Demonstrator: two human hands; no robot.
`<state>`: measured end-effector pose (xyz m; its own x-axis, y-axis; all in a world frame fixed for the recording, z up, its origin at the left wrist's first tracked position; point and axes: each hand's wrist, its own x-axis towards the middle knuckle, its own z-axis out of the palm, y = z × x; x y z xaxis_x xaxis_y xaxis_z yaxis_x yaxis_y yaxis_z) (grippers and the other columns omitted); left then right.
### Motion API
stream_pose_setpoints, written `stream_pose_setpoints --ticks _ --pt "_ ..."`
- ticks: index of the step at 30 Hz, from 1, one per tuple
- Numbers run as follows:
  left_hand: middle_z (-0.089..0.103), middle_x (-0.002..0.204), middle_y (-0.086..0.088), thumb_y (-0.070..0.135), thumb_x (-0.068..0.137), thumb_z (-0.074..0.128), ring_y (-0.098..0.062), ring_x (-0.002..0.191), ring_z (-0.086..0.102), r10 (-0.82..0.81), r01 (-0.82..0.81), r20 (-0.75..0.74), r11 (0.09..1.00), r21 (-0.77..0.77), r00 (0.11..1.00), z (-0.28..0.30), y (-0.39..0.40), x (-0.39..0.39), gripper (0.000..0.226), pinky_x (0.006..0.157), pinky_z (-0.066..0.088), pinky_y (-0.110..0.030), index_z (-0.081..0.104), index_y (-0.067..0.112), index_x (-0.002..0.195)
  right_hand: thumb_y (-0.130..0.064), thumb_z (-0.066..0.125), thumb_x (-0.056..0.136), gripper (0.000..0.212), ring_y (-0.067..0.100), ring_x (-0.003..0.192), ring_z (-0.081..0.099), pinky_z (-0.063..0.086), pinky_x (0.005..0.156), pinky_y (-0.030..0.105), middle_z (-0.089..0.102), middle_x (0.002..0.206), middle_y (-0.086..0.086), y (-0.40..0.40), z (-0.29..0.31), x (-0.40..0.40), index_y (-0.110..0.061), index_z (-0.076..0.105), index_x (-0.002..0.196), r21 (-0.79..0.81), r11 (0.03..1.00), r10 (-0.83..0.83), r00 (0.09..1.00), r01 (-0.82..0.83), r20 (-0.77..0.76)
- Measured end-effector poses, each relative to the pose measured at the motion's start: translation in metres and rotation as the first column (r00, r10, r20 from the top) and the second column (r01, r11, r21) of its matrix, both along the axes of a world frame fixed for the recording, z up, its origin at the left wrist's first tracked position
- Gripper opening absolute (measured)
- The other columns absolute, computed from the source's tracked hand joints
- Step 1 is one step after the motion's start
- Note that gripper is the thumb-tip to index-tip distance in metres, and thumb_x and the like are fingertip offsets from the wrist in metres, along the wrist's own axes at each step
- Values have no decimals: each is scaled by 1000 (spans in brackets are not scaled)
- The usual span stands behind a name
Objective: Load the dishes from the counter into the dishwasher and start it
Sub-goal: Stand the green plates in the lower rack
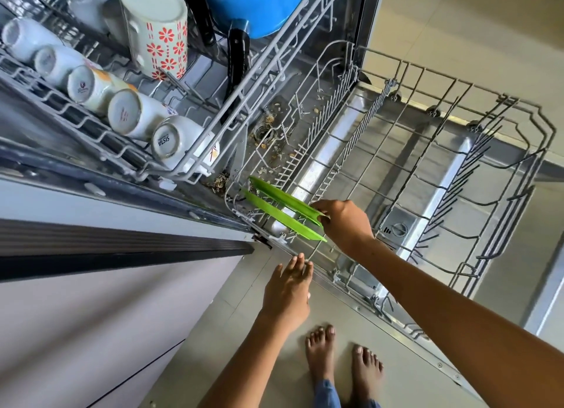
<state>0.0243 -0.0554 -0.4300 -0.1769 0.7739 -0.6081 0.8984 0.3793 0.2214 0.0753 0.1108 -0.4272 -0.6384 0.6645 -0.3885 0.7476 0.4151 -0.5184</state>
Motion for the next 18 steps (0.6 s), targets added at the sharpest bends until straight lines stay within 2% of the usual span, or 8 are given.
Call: stream_pose_setpoints --ticks 1,3,4,6,8,10,14,18 --pt "4 158 -5 19 99 39 -17 144 4 24 -24 18 1000 8 1000 5 2 0 56 114 8 -32 15 14 150 -15 55 88 33 27 95 66 54 82 38 68 110 6 -3 1 4 -26 61 118 5 1000 -6 1000 6 -6" --pt "28 152 -6 22 98 42 -18 138 28 144 -151 115 987 54 983 19 7 -4 46 108 23 -26 37 13 142 -13 56 87 29 26 92 67 54 80 39 70 106 6 -9 10 16 -23 65 113 -12 999 -49 997 48 -66" --pt "44 144 -4 23 98 44 -16 129 42 227 -244 163 965 94 960 30 8 -4 39 102 31 -22 48 13 135 -9 57 85 25 24 89 68 55 79 39 71 102 6 -12 18 23 -20 68 106 -39 997 -70 991 67 -110" --pt "61 124 -1 23 97 47 -12 111 56 343 -384 227 908 171 912 62 9 -3 30 93 41 -20 60 13 122 -2 59 83 20 19 82 69 56 77 35 73 95 2 -21 43 40 -15 72 93 -89 992 -102 977 87 -186" --pt "65 115 1 24 96 48 -11 104 59 381 -448 264 851 274 886 109 2 1 26 89 45 -25 64 14 115 0 61 82 19 14 77 69 56 76 32 73 91 -2 -32 81 56 -15 72 88 -117 990 -107 970 82 -219" --pt "63 115 5 26 96 49 -8 104 57 363 -454 293 813 364 884 166 -9 7 25 89 46 -25 64 17 113 -2 63 83 19 10 74 69 56 74 31 73 90 -5 -45 127 67 -16 72 90 -105 993 -79 961 53 -263" --pt "59 119 19 40 95 41 2 107 54 338 -399 213 746 533 917 317 -55 12 28 90 44 -20 60 31 113 -10 61 86 18 3 74 66 53 72 25 72 86 -14 -71 268 69 -23 71 92 -77 996 13 930 -45 -368" --pt "61 114 23 41 90 42 7 103 55 539 -477 131 575 664 832 438 -140 16 26 84 43 -13 56 37 111 -18 62 87 13 9 67 64 53 65 35 70 75 -11 -109 398 54 -29 69 88 -12 989 123 864 -148 -488"
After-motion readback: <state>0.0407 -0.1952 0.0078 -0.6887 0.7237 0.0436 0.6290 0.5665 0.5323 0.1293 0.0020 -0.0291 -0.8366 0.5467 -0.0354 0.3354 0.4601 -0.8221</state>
